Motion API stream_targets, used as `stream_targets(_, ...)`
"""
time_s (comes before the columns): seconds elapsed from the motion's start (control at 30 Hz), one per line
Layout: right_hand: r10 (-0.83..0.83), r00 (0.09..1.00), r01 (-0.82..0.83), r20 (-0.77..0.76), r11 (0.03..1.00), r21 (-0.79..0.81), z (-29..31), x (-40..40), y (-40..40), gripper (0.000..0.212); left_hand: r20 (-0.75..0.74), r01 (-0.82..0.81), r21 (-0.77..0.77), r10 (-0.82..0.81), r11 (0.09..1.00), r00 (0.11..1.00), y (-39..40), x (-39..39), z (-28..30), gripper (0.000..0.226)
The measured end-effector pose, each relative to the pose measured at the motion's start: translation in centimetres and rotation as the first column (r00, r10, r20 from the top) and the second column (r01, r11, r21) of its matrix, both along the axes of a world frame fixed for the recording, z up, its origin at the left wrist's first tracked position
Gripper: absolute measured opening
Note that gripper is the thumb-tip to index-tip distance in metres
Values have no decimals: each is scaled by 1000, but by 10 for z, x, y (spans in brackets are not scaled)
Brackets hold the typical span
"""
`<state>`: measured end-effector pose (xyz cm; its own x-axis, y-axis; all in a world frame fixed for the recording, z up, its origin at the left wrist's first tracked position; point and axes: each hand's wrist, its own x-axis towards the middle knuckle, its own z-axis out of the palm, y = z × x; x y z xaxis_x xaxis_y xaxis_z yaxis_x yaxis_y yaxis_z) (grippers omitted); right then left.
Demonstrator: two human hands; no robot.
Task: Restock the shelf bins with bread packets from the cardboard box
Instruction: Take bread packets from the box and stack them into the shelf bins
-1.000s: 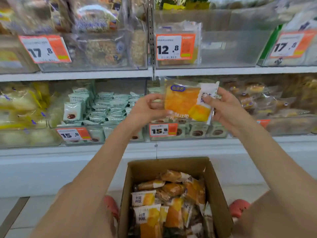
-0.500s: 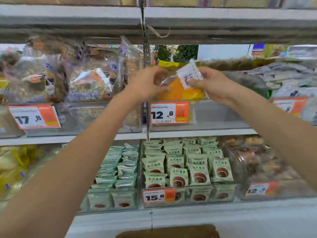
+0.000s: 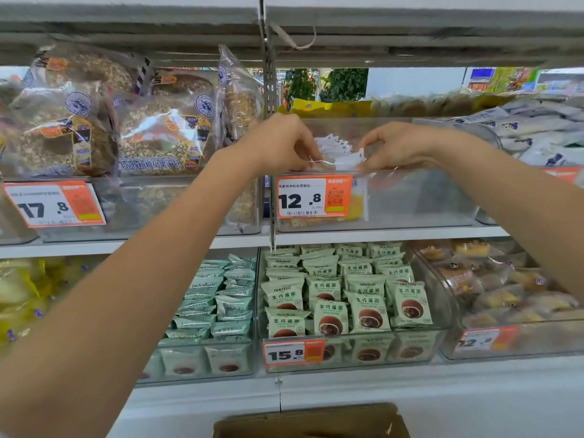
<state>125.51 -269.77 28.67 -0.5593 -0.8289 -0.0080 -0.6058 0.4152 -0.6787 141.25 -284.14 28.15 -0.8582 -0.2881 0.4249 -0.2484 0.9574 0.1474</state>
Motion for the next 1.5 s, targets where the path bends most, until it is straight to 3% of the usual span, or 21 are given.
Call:
stream_targets(0.13, 1, 999, -2, 44, 1000, 27, 1, -1, -3, 9, 12, 12, 28, -12, 1000, 1000, -2, 4, 2, 19)
stream_targets(0.23, 11, 998, -16, 55, 996, 83, -3, 7, -12, 10, 9, 18, 53, -19, 998, 1000, -1, 5, 3, 20)
stream_targets(0.37, -30, 1000, 31, -8, 983, 182, 8, 4, -8, 30, 7, 31, 88, -32, 996, 999, -1, 8, 4, 21)
stream_targets(0.47, -160, 984, 168, -73, 978, 120, 10, 4, -5, 32, -53, 29, 72, -25, 997, 998, 1, 13, -3, 27)
stream_targets(0.63, -205, 964, 198, 172, 979, 53, 4, 17, -21, 84, -117, 13, 65, -5, 998, 993, 6, 18, -15, 28)
stream_targets(0.8, -258, 962, 251, 93, 964, 84, 6, 27, -25, 92, -154, -36, -9, 34, 999, 987, 11, 21, -21, 35)
stream_targets(0.9, -387, 903, 351, -186, 915, -201, -5, 33, -12, 73, -377, -75, -250, -25, 965, 926, 19, 31, -39, 35)
stream_targets(0.97, -428, 862, 259, -270, 831, -492, -24, 49, 6, 53, -452, -42, -452, -189, 891, 872, 27, 40, -58, 25)
stream_targets(1.07, -430, 848, -12, -310, 570, -822, -80, 81, 35, 33, -404, 35, -627, -364, 778, 839, 40, 51, -100, 11)
stream_targets(1.13, -424, 846, -101, -322, 466, -879, -131, 106, 56, 23, -340, 104, -633, -396, 767, 853, 53, 56, -139, 12)
stream_targets(1.2, -354, 866, -97, -353, 573, -814, -194, 124, 74, 18, -274, 158, -585, -378, 795, 884, 68, 63, -186, 12)
stream_targets(1.33, -124, 965, 5, -233, 892, -453, -330, 150, 105, 16, -73, 255, -388, -306, 886, 949, 97, 85, -299, 6)
stream_targets(1.43, -26, 995, 17, -95, 995, -98, -412, 165, 125, 17, 188, 223, -162, -191, 961, 963, 126, 105, -372, 9)
stream_targets(1.5, 41, 999, -39, -8, 986, 160, -461, 173, 136, 42, 451, 119, -33, -92, 992, 888, 141, 121, -415, 17)
